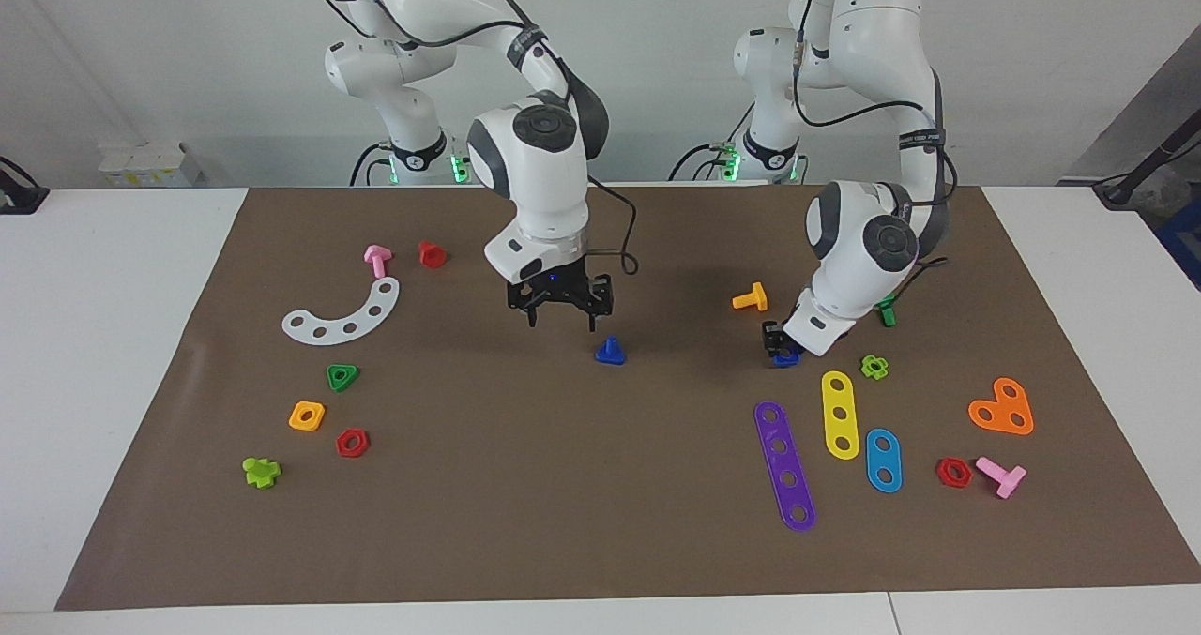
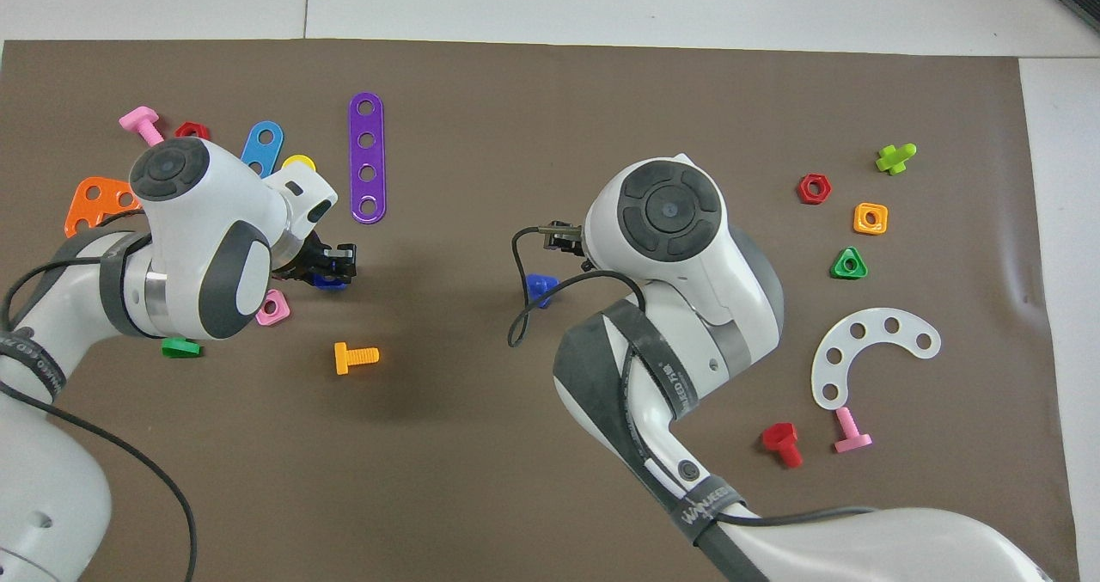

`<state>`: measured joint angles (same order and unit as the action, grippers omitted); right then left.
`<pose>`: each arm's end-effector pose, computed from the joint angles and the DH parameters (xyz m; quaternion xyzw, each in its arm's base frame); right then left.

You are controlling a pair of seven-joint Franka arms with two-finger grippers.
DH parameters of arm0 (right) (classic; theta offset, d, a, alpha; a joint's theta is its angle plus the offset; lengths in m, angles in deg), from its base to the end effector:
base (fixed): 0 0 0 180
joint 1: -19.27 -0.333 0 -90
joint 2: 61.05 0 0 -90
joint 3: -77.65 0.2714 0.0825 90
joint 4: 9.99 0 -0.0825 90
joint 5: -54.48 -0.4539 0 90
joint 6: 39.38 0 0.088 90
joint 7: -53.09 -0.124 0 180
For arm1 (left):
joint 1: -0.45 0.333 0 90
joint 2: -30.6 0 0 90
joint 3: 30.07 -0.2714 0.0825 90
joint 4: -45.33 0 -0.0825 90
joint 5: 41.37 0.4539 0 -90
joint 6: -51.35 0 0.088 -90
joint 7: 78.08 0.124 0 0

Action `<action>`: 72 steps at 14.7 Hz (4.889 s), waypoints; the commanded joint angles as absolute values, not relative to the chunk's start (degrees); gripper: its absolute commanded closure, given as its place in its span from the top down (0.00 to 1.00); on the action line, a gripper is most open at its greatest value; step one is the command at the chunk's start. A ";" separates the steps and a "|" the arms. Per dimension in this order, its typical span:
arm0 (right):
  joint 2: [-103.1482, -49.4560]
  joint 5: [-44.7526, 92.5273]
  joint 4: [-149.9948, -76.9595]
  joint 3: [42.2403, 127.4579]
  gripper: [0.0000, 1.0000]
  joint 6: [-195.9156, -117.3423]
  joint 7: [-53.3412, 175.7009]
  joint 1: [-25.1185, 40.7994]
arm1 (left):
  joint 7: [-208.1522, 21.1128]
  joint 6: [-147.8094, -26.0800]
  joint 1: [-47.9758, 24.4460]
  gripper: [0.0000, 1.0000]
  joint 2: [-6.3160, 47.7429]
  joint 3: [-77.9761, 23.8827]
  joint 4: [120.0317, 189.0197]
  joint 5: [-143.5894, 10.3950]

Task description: Unscrew and place screws in storage area

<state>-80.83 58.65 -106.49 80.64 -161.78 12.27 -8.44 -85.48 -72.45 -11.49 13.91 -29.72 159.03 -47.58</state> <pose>0.6169 0.3591 0.3199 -0.9957 0.0723 -0.0570 0.0127 0.6139 -0.1398 0.2050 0.9973 -0.0098 -0.0641 0.0336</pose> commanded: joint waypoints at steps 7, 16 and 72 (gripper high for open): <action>-92.43 62.04 -100.25 80.46 0.85 -167.78 8.36 -13.42 | -83.70 -63.91 -7.91 1.00 17.85 -29.81 156.09 -47.26; -92.07 62.12 -102.98 80.55 0.59 -167.53 8.36 -14.05 | -74.56 -44.63 1.51 1.00 29.43 -29.90 147.02 -40.41; -62.37 55.53 -101.86 79.76 1.00 -137.67 38.94 18.30 | -73.15 -38.29 0.72 1.00 29.19 -29.72 132.33 -40.93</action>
